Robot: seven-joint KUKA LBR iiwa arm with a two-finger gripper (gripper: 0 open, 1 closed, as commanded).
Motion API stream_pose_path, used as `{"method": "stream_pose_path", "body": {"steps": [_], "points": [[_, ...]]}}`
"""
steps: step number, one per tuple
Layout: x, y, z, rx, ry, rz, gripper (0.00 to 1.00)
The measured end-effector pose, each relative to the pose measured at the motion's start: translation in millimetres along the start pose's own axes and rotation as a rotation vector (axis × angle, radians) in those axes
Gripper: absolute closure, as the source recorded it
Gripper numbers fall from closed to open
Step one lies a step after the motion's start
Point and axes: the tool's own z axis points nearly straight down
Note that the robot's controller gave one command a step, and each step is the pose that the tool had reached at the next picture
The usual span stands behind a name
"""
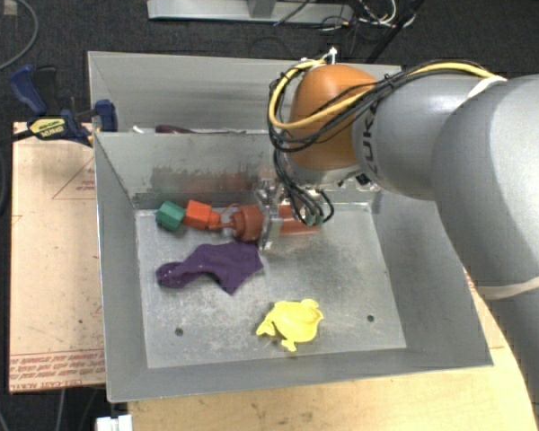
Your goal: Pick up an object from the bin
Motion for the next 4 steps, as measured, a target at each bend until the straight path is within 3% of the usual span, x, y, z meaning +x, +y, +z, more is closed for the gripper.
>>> {"method": "stream_pose_path", "body": {"steps": [1,2,3,4], "points": [[9.6,-6.6,-180.4,0.0,-0.014,-0.115,1.0],[11.1,-6.6,-175.1,-0.001,-0.006,-0.115,1.0],[20.2,11.9,-133.2,0.0,-0.017,-0.099,1.0],[9.1,48.9,-85.0,-0.003,-0.012,-0.023,1.0]]}}
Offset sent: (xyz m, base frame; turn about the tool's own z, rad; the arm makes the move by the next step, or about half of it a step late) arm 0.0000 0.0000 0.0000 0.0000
